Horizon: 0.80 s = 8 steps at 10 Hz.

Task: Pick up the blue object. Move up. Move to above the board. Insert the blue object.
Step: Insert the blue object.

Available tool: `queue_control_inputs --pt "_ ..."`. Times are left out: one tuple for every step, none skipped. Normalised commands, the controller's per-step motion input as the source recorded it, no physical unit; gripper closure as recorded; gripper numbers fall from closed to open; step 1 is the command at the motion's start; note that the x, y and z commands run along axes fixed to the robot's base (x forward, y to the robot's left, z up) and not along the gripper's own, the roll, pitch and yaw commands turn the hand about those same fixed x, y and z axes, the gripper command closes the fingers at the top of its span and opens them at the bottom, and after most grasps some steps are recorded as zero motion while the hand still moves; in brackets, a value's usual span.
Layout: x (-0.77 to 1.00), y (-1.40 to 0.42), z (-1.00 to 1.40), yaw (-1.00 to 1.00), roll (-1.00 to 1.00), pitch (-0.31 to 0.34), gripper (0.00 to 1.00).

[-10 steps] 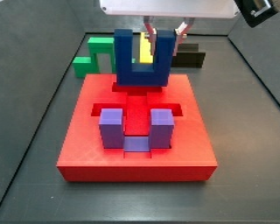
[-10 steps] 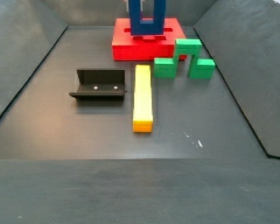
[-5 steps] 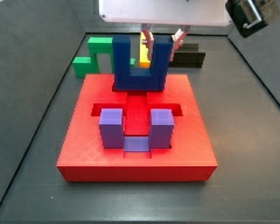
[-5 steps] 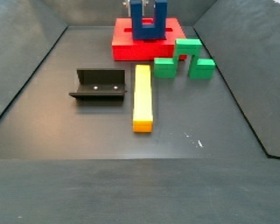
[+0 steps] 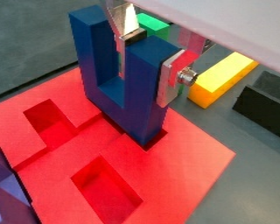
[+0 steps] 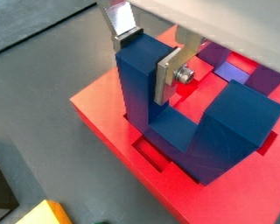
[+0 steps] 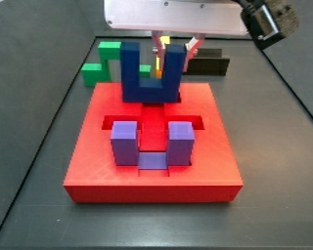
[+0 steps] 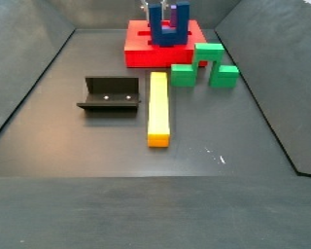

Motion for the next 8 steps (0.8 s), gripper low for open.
queue_control_inputs --pt "0.05 0.00 -0.10 -0.08 0.00 -0.034 1.00" --pt "0.08 -0.01 -0.24 -0.09 0.00 -0.067 1.00" --pt "0.07 0.00 -0.35 -0.07 0.00 -0.084 1.00" --pt "0.14 0.00 -0.35 -0.04 0.00 -0.090 1.00" --pt "0.14 0.00 -0.35 -0.04 0.00 -0.093 1.00" --pt "0.20 0.00 -0.34 -0.05 0.00 -0.091 1.00" --pt "0.31 -0.03 -0.23 -0.02 0.00 -0.066 1.00" --pt "0.33 0.00 -0.17 -0.01 0.00 -0.044 1.00"
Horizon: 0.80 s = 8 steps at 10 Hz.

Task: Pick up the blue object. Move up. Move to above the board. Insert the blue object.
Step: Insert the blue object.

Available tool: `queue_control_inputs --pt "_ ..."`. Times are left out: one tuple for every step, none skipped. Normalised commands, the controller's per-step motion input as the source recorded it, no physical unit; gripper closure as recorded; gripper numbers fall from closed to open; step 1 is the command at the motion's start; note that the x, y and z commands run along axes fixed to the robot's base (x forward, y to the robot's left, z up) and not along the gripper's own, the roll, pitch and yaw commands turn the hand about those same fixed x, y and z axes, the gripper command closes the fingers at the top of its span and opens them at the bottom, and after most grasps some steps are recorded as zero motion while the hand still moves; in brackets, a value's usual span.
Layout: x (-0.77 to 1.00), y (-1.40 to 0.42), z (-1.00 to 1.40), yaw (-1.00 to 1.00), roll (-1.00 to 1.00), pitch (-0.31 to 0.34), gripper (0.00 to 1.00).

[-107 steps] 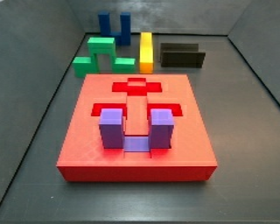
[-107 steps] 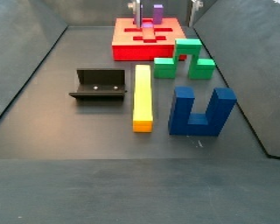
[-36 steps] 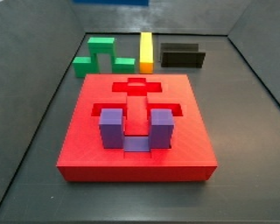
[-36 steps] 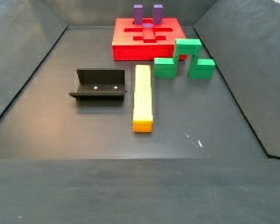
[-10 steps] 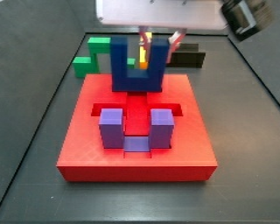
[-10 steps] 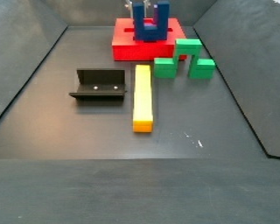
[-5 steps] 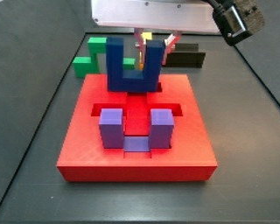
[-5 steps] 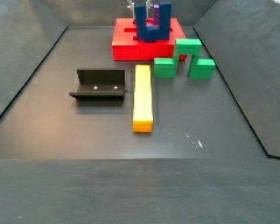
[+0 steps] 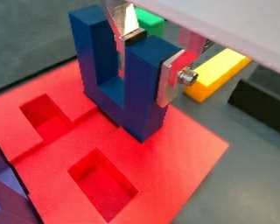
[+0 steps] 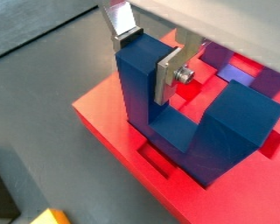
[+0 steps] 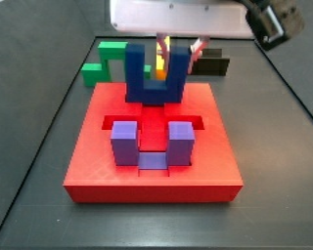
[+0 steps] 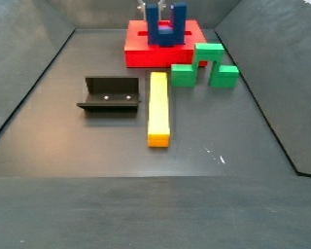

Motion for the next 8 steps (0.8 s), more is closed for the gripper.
queue_control_inputs --pt "0.23 0.00 -0.19 0.00 0.00 -0.043 1.00" --pt "0.08 0.00 -0.19 0.00 0.00 -0.040 1.00" --pt "0.00 0.00 -0.35 0.00 0.00 -0.071 1.00" --pt "-0.05 0.01 -0.54 0.00 0.00 -0.124 1.00" --pt "-0.04 0.00 -0.60 0.00 0.00 -0.137 1.00" --pt "0.00 0.00 -0.63 0.00 0.00 -0.146 1.00" --pt "0.00 0.00 -0.57 -0.01 0.00 -0.123 1.00" --pt "0.00 0.00 0.00 0.00 0.00 0.000 1.00"
